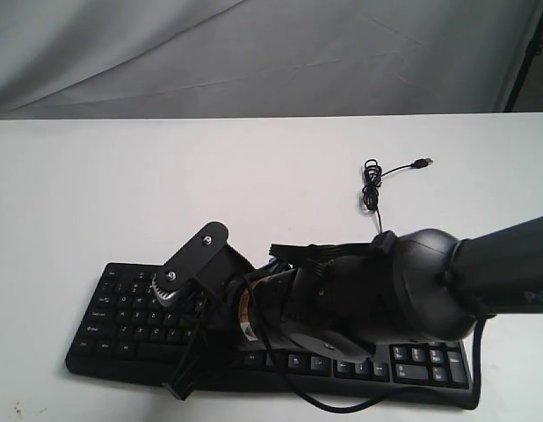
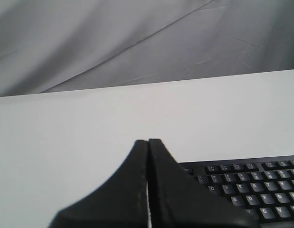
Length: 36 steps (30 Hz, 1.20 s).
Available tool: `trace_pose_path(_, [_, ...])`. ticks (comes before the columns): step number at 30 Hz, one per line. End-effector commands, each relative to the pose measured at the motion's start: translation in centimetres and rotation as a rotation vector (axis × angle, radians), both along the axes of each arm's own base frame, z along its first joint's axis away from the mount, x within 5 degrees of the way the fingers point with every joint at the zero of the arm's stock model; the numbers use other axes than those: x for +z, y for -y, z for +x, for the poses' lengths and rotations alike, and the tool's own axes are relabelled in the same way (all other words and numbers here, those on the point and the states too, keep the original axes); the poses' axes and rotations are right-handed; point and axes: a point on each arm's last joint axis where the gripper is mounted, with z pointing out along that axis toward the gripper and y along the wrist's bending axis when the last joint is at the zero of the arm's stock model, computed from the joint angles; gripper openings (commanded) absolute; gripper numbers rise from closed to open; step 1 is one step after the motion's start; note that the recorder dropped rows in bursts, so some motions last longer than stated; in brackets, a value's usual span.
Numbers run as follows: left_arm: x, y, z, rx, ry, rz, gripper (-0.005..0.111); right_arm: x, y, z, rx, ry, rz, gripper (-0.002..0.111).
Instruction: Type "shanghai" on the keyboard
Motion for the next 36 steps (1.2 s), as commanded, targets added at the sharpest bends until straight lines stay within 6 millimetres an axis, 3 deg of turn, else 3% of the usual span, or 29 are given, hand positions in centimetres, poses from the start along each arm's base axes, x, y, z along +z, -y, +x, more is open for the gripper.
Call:
trace_pose_path(1, [-0.1, 0.0, 0.0, -0.003, 0.004, -0.003, 0.0, 0.0, 0.1, 0.2, 0.007, 0.012, 0.001, 0.0])
trace_pose_path(8, [-0.1, 0.0, 0.0, -0.003, 0.004, -0.003, 0.0, -1.1, 0.1, 0.4, 0.011, 0.002, -0.007, 0.0])
trace_pose_path(19, [-0.1, 0.0, 0.0, -0.003, 0.004, -0.003, 0.0, -1.1, 0.2, 0.6, 0.016, 0.012, -0.007, 0.0])
trace_pose_path(25, [-0.1, 0.0, 0.0, -0.003, 0.004, -0.003, 0.0, 0.8, 0.1, 1.0, 0.004, 0.03, -0.013, 0.0])
trace_pose_path(30, [-0.1, 0.0, 0.0, -0.003, 0.004, -0.003, 0.0, 2.9, -1.5, 2.1, 0.0, 0.063, -0.019, 0.0])
trace_pose_path(36, [-0.1, 0.0, 0.0, -0.003, 0.004, -0.003, 0.0, 1.8, -2.8, 1.5, 0.043, 0.064, -0.03, 0.0])
